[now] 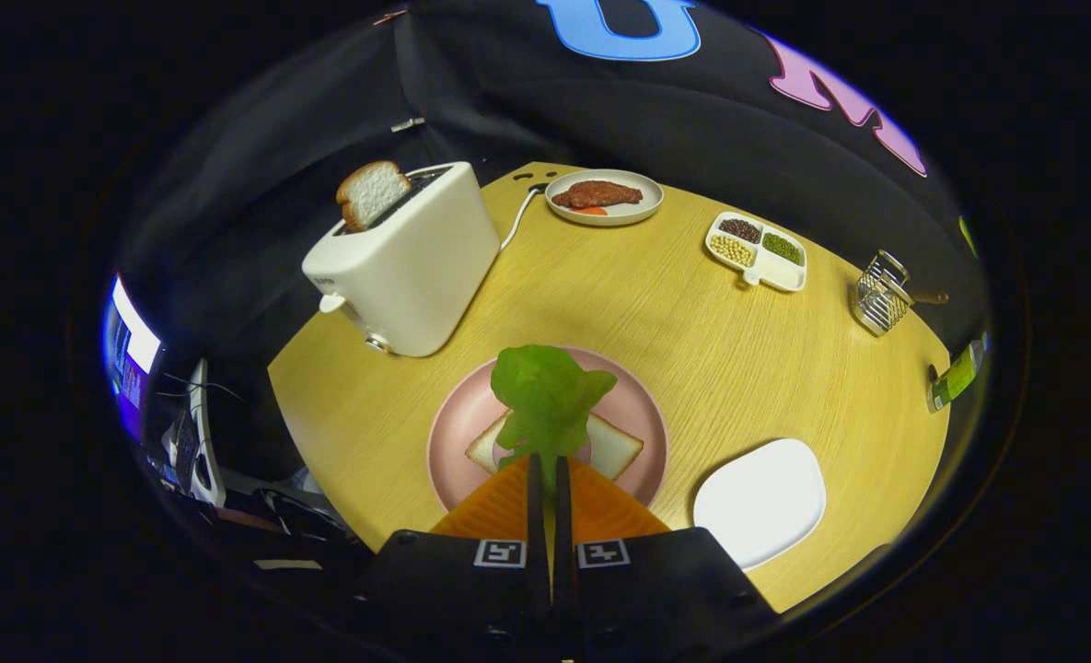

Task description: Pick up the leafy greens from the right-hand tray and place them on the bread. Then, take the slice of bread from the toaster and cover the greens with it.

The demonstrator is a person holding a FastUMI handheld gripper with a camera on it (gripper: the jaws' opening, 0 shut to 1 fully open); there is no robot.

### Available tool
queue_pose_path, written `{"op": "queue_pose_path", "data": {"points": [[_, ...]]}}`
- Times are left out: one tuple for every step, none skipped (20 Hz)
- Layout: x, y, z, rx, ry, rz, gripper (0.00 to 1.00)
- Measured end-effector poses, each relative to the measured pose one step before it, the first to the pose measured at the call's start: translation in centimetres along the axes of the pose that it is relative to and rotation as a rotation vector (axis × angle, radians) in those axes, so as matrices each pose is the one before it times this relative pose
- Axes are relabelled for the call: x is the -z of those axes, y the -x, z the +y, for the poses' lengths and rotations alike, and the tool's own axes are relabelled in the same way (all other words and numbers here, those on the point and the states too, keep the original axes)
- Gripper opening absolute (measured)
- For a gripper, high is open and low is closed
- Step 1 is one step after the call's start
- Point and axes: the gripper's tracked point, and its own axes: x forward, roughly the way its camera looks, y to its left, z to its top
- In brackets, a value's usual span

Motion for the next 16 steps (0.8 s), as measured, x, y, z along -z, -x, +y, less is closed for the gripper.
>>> {"op": "queue_pose_path", "data": {"points": [[0.271, -0.546, -0.402, 0.02338, 0.00538, 0.01081, 0.06], [0.114, -0.589, -0.648, 0.02975, 0.00689, 0.00285, 0.15], [0.521, -0.584, -0.264, 0.01443, -0.00117, 0.01235, 0.32], [0.439, -0.205, -0.114, 0.00688, -0.00912, 0.01215, 0.49], [0.124, -0.275, 0.038, 0.00421, -0.01112, 0.00295, 0.66], [0.099, -0.025, 0.078, 0.00111, -0.00605, -0.00108, 0.65], [0.034, 0.074, 0.033, 0.00153, 0.00087, -0.00135, 0.64], [0.061, 0.333, -0.016, 0.00363, 0.00135, -0.00454, 0.62], [-0.043, 0.239, -0.009, 0.00323, -0.00233, -0.00637, 0.62], [-0.265, 0.417, 0.147, -0.00062, -0.00868, -0.01156, 0.62], [-0.462, 0.49, 0.203, -0.0016, -0.01313, -0.01614, 0.62], [-0.657, 0.693, 0.183, -0.00043, -0.01143, -0.02299, 0.62], [-0.812, 0.814, 0.436, -0.00234, -0.00565, -0.02598, 0.62], [-1.105, 0.854, 0.461, -0.00156, 0.00074, -0.02853, 0.62], [-1.383, 0.893, 0.584, -0.00472, 0.00345, -0.03275, 0.62], [-1.624, 0.772, 0.809, -0.00902, 0.00327, -0.03322, 0.62]]}}
